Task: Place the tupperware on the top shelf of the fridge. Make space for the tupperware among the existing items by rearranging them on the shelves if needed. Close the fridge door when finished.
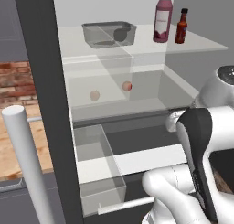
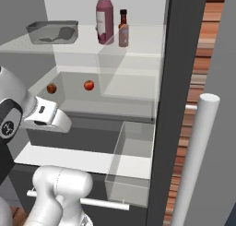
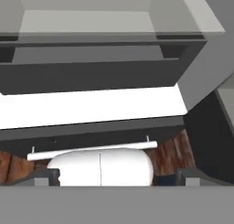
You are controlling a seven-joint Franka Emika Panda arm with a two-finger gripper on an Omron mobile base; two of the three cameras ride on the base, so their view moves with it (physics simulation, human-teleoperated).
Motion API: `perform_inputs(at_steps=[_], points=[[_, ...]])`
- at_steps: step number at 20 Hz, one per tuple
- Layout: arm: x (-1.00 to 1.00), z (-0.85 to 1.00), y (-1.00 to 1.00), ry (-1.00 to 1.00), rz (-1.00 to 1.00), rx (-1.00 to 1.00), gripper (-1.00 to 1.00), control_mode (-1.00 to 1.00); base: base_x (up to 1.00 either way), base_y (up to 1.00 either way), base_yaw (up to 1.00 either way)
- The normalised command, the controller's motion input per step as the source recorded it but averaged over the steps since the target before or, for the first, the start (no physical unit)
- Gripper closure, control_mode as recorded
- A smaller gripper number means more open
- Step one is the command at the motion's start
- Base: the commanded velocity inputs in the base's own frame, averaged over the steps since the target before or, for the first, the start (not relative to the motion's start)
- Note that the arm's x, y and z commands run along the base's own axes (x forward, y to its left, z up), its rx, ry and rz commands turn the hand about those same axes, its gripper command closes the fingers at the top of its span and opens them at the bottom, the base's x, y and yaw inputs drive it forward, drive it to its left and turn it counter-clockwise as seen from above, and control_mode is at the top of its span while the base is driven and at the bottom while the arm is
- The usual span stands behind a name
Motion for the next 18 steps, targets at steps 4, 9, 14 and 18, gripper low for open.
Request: perform_inputs(at_steps=[4,9,14,18], points=[[0.0,-0.17,0.0,-0.26,0.14,0.08,-1.0,-1.0,0.0,0.0,0.0],[0.01,-0.01,0.0,-0.05,0.05,0.01,-1.0,-1.0,0.0,0.0,0.0],[0.0,0.0,0.11,0.0,0.0,-0.01,-1.0,-1.0,0.0,0.0,0.0],[0.0,0.0,0.0,0.0,0.0,0.0,-1.0,1.0,0.0,0.09,0.0]])
